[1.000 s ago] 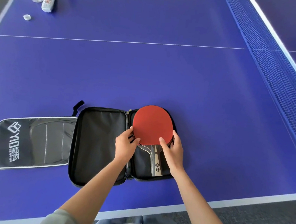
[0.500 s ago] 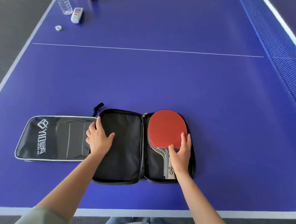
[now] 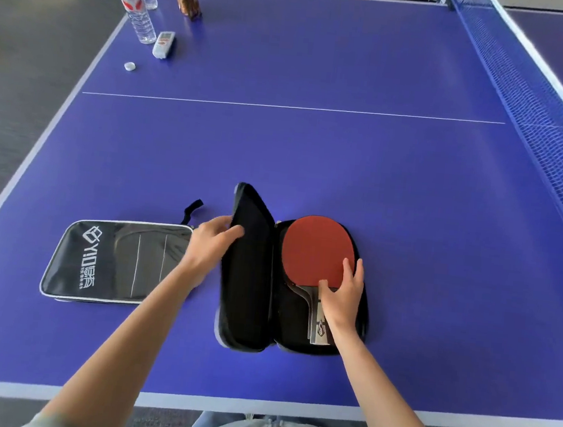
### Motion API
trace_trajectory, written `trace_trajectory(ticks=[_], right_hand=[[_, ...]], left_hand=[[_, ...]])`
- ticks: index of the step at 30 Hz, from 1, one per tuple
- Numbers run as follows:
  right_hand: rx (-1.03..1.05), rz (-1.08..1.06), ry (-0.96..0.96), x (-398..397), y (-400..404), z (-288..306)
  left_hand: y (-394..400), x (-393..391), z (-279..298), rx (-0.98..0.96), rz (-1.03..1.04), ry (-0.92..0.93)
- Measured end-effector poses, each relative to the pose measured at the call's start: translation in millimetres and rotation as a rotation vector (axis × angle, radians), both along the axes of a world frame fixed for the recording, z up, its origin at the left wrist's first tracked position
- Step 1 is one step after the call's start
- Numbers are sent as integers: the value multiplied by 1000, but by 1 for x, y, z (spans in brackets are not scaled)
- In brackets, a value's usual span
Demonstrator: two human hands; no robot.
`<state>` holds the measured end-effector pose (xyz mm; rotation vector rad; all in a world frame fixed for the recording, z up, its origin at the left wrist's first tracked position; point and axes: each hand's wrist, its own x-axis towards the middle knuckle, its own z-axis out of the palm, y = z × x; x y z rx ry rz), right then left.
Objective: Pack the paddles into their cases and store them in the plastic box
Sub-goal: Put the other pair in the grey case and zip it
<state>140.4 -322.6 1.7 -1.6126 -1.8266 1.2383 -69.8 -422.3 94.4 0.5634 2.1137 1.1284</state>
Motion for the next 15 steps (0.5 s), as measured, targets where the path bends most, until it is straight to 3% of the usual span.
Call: trace_trajectory(ticks=[2,4,7,9,15], right_hand=[[100,58,-53,0,5,9],[99,115,31,0,12,28],[-298,269,460,0,22,67],[-374,414,543,4,31,82],[-281,491,403,24,57,72]], left_hand=[[28,22,11,41,-40,-31],[52,45,14,42,-76,5],[77,76,12,22,-155,124],[88,92,8,-4,-231,168],[84,93,-7,147,-276,-246]])
